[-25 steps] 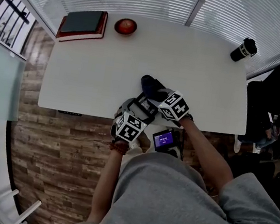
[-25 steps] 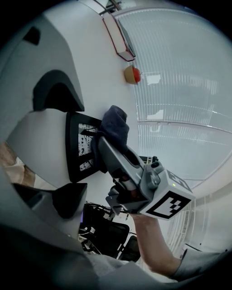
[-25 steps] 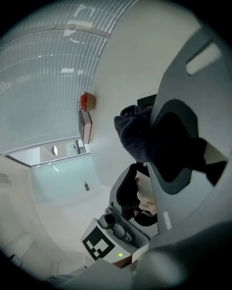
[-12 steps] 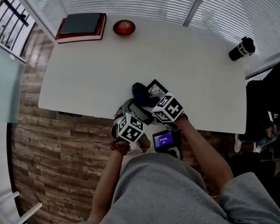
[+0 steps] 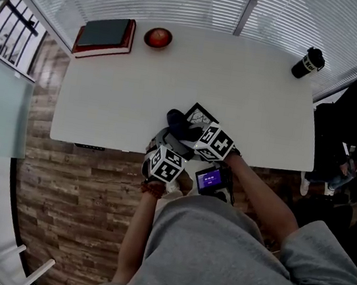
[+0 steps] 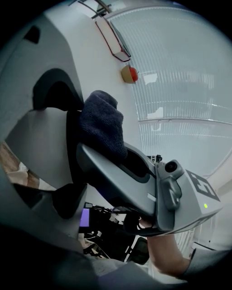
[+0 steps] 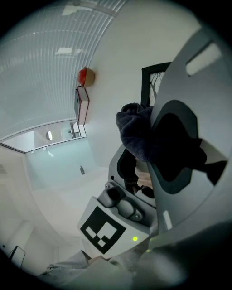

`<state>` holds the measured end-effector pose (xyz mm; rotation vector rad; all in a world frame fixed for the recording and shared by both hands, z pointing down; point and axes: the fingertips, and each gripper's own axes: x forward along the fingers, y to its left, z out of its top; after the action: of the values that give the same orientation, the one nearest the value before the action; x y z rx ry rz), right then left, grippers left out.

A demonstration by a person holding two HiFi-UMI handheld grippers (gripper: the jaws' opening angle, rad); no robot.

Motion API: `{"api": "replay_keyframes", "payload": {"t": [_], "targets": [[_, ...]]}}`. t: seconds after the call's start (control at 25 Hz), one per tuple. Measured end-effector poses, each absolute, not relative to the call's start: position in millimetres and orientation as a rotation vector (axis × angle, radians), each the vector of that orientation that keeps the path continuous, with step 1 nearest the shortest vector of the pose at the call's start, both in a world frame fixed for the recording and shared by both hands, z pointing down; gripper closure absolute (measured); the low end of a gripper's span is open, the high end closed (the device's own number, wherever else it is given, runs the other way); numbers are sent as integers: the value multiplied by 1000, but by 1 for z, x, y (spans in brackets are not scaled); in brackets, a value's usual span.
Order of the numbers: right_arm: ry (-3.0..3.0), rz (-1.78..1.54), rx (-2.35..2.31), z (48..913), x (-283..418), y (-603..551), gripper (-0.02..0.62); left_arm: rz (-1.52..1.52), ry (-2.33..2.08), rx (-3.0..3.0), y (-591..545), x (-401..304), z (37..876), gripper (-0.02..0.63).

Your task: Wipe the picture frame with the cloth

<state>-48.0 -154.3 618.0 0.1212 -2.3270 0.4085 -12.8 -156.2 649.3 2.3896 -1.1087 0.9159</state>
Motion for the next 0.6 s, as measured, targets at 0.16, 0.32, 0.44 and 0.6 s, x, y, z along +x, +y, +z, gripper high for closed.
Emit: {"api": "replay_keyframes", "payload": {"t": [0.16,0.32,0.44,0.6], "targets": [[-2349,474,-8,613,-51,-134,495,917,-1111,2392,-156,-12,650,110],[-2424,416,36,590,-40,-153,494,915,-1109,2394,-156,-9,648,110],[-2484,341,208,564,-23,-200,494,915,-1109,2399,-155,-12,646,110],[-2439,276,447,572,5,-268,494,914,-1111,2398,-156,-12,648,110]]}}
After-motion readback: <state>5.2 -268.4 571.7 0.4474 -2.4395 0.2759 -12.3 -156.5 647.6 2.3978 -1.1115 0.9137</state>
